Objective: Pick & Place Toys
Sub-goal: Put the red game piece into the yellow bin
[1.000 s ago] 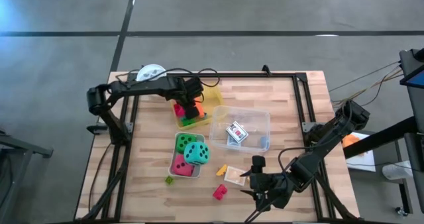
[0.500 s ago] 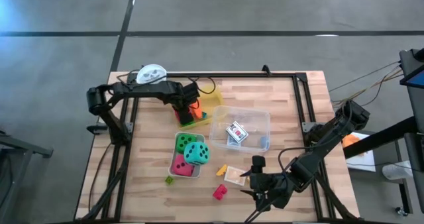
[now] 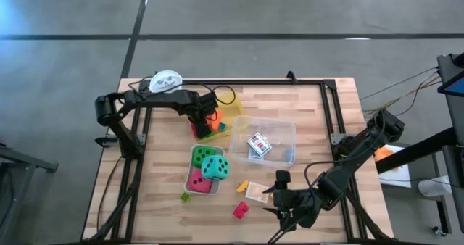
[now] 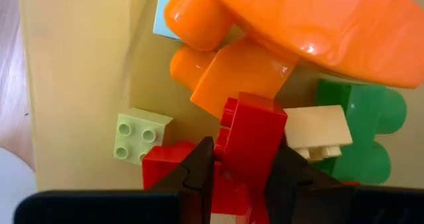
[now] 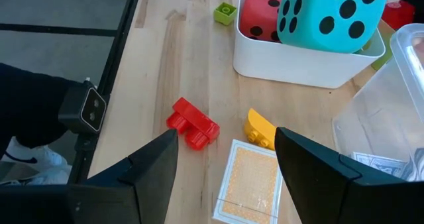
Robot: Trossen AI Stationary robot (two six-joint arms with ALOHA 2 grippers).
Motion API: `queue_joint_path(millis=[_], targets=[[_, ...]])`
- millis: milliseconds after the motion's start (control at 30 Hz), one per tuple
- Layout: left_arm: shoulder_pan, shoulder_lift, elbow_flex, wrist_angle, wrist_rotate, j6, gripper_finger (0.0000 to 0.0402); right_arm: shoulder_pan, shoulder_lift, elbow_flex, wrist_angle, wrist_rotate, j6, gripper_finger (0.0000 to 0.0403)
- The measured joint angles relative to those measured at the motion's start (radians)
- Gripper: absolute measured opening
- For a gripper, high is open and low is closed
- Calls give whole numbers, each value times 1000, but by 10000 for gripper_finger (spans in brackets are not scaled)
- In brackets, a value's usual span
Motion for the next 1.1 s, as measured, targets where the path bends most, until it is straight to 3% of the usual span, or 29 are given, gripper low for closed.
queue_joint_path(millis=[333, 1100], targets=[[0, 0, 0, 0, 2, 3, 81, 0, 0, 0, 0, 0, 0, 246], [-1, -1, 0, -9, -1, 3, 251, 0, 0, 0, 0, 0, 0, 246]])
